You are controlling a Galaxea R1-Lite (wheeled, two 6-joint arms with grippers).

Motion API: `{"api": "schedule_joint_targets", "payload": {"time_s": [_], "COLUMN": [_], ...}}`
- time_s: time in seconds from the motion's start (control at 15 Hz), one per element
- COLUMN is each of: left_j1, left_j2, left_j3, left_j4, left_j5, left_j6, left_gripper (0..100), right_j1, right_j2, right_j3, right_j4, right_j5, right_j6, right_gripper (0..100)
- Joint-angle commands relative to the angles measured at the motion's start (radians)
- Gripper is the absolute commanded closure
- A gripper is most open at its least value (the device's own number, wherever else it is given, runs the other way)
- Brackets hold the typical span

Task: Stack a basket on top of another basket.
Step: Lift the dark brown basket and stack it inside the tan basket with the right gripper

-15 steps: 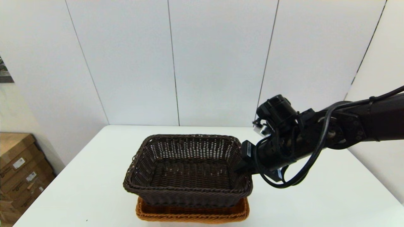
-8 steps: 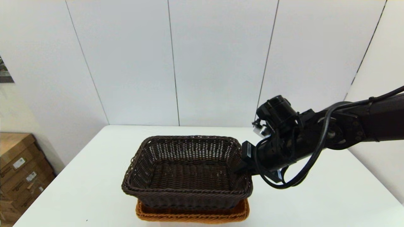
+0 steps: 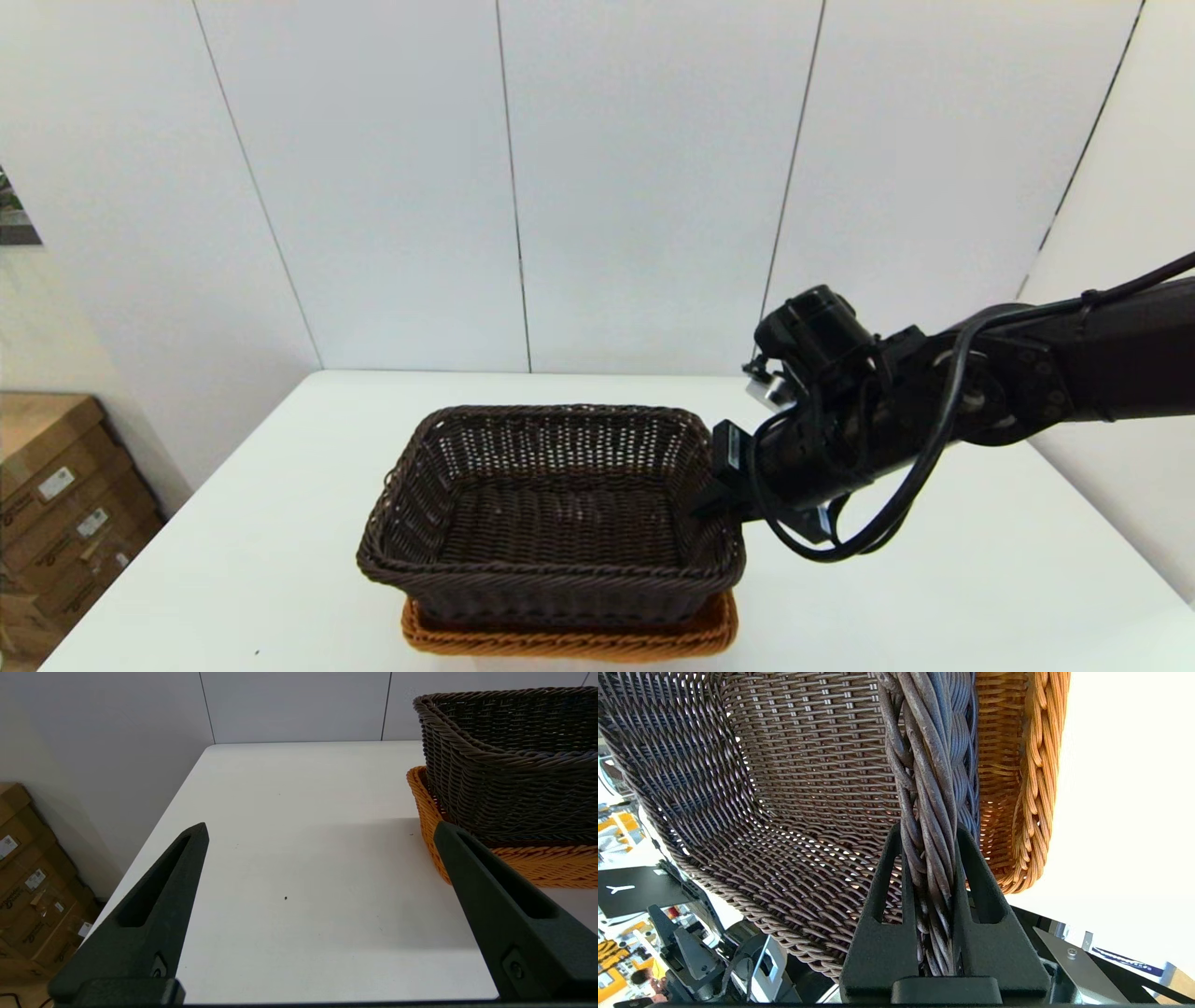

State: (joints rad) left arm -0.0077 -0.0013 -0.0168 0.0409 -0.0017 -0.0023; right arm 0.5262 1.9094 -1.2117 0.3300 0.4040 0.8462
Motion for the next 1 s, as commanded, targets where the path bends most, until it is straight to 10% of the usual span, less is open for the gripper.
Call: {"api": "schedule_joint_targets", "payload": {"time_s": [0.07,1.0], "left_j1": [0.0,0.0], "left_j2": [0.0,0.0], "left_j3": [0.0,0.0], "left_j4": [0.001,0.001], "left_j5": [-0.001,0.0], "left_j6": [-0.001,-0.001], "left_gripper": [0,0], "right_j1": [0.003,0.003], "right_j2": [0.007,0.043], "right_j3": [-0.002,0.003], "right_j4": [0.001,-0.025], "right_j5": [0.002,0.001], "right_j6": [0.004,0.002], "right_gripper": [100,100]}}
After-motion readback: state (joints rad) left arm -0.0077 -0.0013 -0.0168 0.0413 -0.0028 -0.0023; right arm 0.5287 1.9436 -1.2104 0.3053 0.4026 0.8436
